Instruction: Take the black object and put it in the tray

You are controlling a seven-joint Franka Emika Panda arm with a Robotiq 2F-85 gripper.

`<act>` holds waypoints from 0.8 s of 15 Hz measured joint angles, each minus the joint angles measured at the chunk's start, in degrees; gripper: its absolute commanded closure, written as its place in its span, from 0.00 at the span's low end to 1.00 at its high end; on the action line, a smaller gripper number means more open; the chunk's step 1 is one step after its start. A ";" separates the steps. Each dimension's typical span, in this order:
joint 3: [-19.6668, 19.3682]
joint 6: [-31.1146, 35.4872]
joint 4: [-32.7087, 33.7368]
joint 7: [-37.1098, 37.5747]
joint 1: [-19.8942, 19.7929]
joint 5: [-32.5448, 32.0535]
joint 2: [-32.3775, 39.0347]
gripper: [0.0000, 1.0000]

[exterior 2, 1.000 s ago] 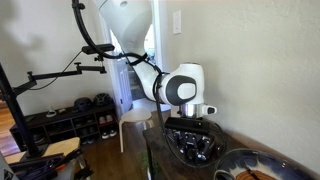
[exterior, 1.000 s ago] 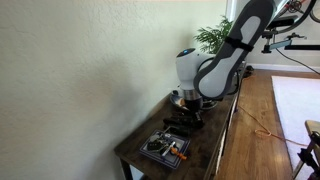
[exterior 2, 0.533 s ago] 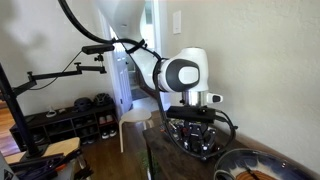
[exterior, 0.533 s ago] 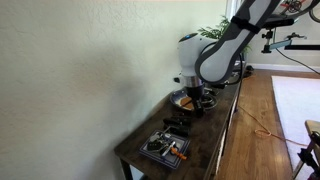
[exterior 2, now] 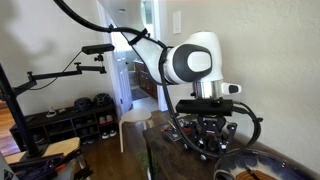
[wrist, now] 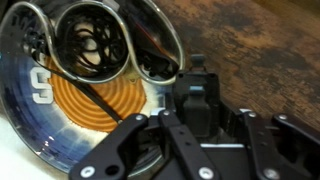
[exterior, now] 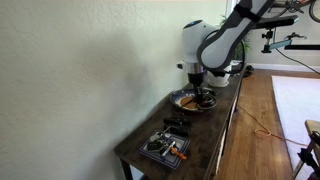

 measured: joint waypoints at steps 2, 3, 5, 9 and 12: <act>-0.63 0.93 1.14 0.03 -0.76 -0.36 0.80 0.84; -0.79 1.38 1.99 0.03 -1.18 -0.39 1.54 0.84; -0.87 2.12 3.95 0.03 -1.92 -0.39 3.58 0.84; -0.70 3.80 8.71 0.03 -2.70 -0.38 8.88 0.84; -0.46 4.08 12.57 0.01 -2.83 -0.36 13.01 0.84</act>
